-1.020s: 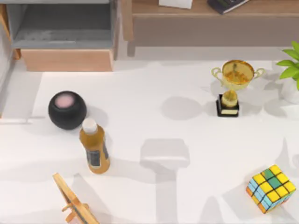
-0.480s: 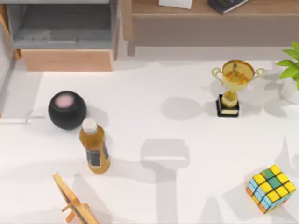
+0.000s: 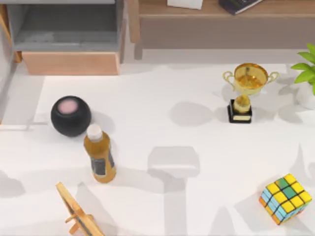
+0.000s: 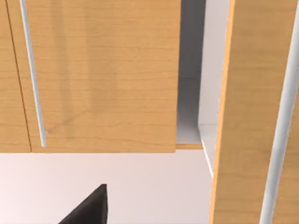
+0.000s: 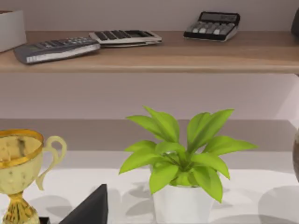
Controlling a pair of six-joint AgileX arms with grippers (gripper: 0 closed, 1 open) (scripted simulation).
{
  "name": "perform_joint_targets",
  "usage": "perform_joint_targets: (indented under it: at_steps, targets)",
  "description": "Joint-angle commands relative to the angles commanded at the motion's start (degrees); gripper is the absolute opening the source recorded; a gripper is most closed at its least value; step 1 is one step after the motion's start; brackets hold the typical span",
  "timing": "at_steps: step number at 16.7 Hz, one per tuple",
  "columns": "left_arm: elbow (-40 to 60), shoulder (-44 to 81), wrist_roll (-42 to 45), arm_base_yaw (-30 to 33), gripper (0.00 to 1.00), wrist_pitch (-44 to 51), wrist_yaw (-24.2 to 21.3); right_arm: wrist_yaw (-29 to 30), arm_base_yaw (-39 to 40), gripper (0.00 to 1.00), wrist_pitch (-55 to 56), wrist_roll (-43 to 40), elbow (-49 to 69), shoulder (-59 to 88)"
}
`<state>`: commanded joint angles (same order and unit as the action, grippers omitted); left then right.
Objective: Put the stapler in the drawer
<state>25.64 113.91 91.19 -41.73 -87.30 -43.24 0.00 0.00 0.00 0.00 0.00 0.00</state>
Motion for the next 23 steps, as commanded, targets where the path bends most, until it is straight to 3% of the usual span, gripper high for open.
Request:
perform_joint_targets:
  at_steps: [7, 16, 23]
  targets:
    - [-0.25, 0.14, -0.06, 0.49, 1.0, -0.72, -0.22, 0.0, 0.0, 1.0, 0.0, 0.0, 0.0, 0.0]
    - [3.92, 1.96, -0.1, 3.97, 1.0, 1.66, 3.03, 0.0, 0.0, 1.0, 0.0, 0.0, 0.0, 0.0]
    - [3.92, 1.96, -0.1, 3.97, 0.47, 1.66, 3.03, 0.0, 0.0, 1.0, 0.0, 0.0, 0.0, 0.0]
